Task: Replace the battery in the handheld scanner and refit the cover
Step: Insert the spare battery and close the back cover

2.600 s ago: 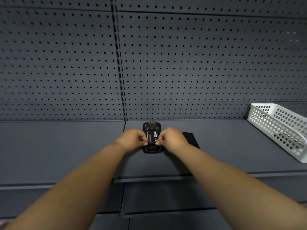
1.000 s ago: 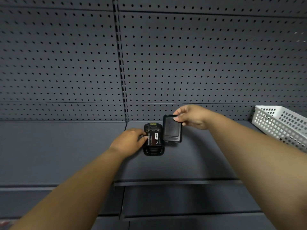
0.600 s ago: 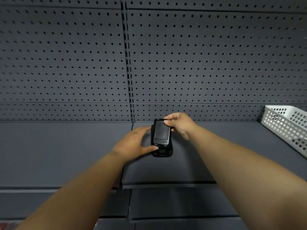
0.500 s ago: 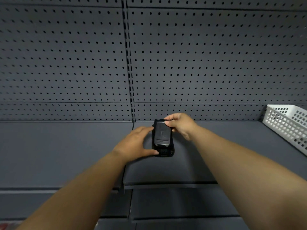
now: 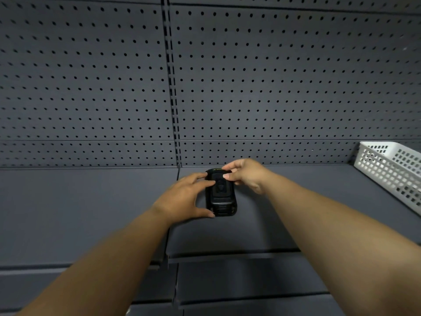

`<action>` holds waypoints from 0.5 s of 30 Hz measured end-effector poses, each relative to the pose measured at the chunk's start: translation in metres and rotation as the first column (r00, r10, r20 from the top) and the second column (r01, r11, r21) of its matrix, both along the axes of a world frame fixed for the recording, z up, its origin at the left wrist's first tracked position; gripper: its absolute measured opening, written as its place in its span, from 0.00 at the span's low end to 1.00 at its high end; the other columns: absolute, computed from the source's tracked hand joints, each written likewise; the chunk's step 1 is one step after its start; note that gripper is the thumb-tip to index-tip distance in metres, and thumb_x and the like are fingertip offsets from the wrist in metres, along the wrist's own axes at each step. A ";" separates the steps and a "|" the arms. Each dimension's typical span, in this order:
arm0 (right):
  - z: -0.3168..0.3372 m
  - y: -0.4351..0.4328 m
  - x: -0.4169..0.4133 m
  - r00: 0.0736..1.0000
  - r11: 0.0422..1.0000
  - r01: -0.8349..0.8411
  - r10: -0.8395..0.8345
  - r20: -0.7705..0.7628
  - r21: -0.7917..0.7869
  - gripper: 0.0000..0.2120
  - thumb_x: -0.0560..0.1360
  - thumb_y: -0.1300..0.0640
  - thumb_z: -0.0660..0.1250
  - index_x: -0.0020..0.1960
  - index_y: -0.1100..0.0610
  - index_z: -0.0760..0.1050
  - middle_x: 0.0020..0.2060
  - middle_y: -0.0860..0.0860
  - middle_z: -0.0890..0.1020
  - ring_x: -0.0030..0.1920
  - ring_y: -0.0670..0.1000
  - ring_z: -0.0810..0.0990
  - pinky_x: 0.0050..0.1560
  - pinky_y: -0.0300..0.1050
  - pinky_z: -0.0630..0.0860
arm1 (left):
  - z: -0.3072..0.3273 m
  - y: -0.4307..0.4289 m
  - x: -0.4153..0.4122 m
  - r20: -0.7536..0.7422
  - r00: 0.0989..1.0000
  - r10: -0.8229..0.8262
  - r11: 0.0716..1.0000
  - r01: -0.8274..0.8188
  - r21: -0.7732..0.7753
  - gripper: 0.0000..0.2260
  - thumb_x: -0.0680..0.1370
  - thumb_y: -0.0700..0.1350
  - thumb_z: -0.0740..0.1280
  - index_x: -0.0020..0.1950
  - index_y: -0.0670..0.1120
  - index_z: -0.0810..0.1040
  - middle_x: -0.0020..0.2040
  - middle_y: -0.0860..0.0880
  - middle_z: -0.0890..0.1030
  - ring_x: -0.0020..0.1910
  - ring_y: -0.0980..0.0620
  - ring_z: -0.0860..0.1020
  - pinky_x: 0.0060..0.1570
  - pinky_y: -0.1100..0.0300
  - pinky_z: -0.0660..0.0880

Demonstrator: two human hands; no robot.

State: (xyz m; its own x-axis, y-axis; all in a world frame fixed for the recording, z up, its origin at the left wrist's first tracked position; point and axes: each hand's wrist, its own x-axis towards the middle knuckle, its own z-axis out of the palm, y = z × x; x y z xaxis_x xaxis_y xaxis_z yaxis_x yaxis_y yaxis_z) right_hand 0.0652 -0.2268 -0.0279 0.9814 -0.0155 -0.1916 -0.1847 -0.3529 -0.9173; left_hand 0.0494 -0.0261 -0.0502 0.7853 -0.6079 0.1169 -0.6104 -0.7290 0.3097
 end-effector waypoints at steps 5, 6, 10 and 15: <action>-0.005 -0.003 -0.001 0.999 1.000 0.016 -0.017 -0.040 -0.013 0.17 0.73 0.68 0.68 0.62 0.65 0.74 0.36 0.49 0.75 0.38 0.45 0.74 0.36 0.35 0.68 | -0.001 -0.001 0.002 0.022 0.999 -0.039 0.999 0.038 0.031 0.36 0.69 0.58 0.72 0.74 0.55 0.63 0.77 0.53 0.58 0.75 0.51 0.58 0.74 0.55 0.57; -0.007 -0.004 -0.002 0.999 0.999 0.016 -0.017 -0.041 -0.033 0.18 0.73 0.67 0.69 0.62 0.64 0.75 0.36 0.49 0.75 0.40 0.47 0.74 0.37 0.36 0.68 | -0.001 -0.001 0.003 0.019 0.999 -0.042 0.998 0.042 0.038 0.36 0.69 0.58 0.72 0.74 0.56 0.63 0.77 0.53 0.58 0.75 0.51 0.58 0.74 0.54 0.57; -0.009 -0.002 -0.003 1.000 0.993 0.009 -0.013 -0.029 -0.114 0.18 0.73 0.65 0.69 0.62 0.61 0.76 0.37 0.48 0.73 0.39 0.45 0.72 0.37 0.36 0.66 | 0.000 -0.002 0.006 0.012 0.999 -0.052 0.995 0.051 0.086 0.35 0.69 0.59 0.71 0.74 0.56 0.62 0.77 0.52 0.59 0.76 0.50 0.58 0.75 0.52 0.58; -0.012 0.000 -0.004 0.999 0.987 0.010 -0.016 -0.036 -0.159 0.18 0.73 0.63 0.69 0.63 0.60 0.75 0.44 0.52 0.74 0.44 0.48 0.73 0.35 0.35 0.64 | 0.003 -0.004 0.007 -0.017 0.997 -0.071 0.991 0.072 0.112 0.34 0.70 0.58 0.71 0.74 0.57 0.62 0.77 0.53 0.59 0.75 0.52 0.59 0.74 0.55 0.57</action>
